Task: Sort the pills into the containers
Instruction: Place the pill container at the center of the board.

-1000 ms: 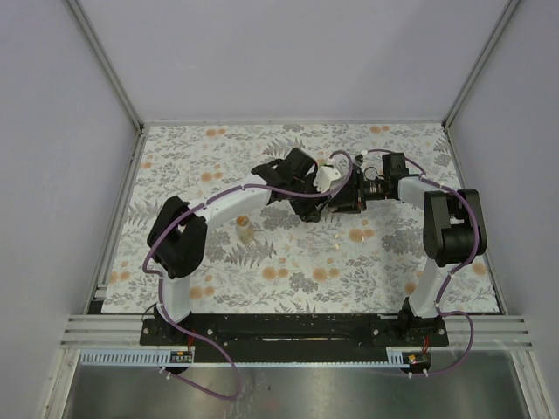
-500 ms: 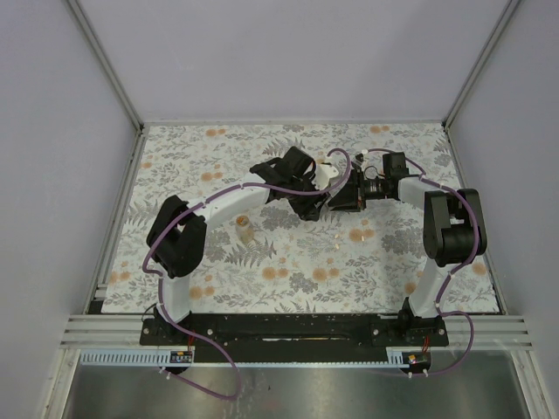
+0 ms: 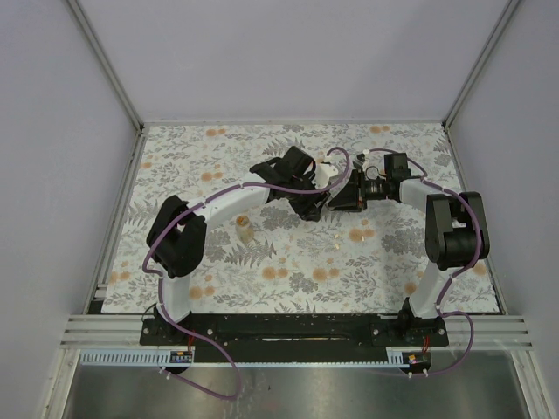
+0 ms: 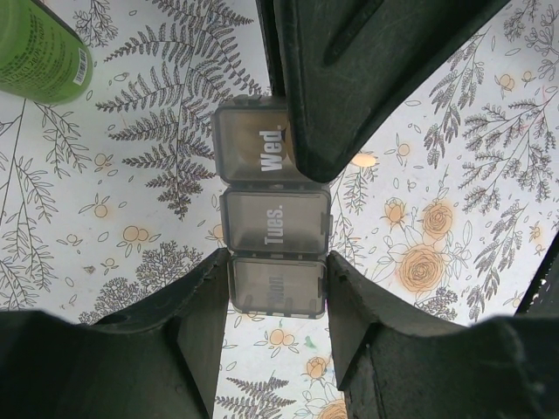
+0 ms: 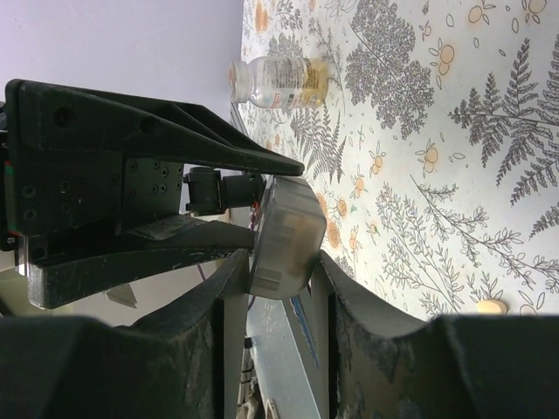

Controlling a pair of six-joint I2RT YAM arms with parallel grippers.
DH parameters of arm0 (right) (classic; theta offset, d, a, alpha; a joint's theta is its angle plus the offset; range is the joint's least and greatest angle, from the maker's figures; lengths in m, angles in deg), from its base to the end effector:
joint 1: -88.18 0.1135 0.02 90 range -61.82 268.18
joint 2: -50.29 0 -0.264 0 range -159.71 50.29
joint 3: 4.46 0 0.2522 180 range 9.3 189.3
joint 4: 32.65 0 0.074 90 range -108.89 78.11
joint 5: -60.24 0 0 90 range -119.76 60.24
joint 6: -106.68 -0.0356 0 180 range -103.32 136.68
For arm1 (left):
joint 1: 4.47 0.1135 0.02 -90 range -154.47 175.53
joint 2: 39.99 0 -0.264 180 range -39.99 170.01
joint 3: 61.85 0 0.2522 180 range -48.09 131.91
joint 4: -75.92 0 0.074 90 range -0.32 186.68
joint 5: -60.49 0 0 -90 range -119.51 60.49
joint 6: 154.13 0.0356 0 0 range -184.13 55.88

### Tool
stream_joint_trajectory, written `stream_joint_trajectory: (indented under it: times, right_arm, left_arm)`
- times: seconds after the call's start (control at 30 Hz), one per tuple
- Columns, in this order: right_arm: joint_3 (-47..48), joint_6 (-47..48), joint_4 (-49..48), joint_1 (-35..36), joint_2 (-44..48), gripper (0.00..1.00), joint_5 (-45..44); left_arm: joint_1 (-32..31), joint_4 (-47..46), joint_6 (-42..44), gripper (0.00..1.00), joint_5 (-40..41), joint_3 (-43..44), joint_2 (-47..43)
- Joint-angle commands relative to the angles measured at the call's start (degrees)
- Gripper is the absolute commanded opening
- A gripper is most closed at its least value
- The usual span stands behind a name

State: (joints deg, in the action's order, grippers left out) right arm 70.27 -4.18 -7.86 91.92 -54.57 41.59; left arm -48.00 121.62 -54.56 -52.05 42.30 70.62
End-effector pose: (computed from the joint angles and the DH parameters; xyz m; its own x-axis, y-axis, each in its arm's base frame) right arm 0.3519 0.0568 0.1722 -0.9640 0.0511 -0.2609 -0.2365 0.2840 0.9292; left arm 0.3017 -0.3054 0.2478 -0.4305 0.6207 -0.6552 0.8906 0.4102 -0.1965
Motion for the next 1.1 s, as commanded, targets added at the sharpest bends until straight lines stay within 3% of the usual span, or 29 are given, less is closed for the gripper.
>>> stream_joint_trajectory:
  times: [0.0, 0.07, 0.3, 0.5, 0.8, 1.07]
  right_arm:
    - [1.3, 3.8, 1.0, -0.1, 2.9, 0.32, -1.5]
    - [1.6, 4.4, 2.2, -0.1, 3.2, 0.44, -2.1]
    - [1.9, 4.8, 3.2, -0.1, 2.6, 0.66, -2.6]
    - [1.8, 4.9, 3.4, -0.2, 3.3, 0.73, -2.3]
    - [2.2, 4.5, 3.5, -1.6, 4.3, 0.76, -2.8]
    - [4.4, 11.3, 11.6, -2.9, 6.6, 0.77, -15.4]
  left_arm:
    - [0.1, -1.0, -0.2, 0.0, -2.0, 1.8, -2.5]
    - [0.1, -1.4, 0.6, 0.0, -1.6, 1.1, -2.9]
    - [0.2, -1.9, 1.2, 0.0, -2.6, 0.2, -3.6]
    - [0.1, -1.5, 3.7, 0.0, -0.9, -0.2, -3.2]
    - [0.1, -0.4, 15.3, 0.0, 5.2, -4.4, -5.0]
    - [-0.3, 0.3, 29.4, 0.0, 6.7, -7.7, -4.8]
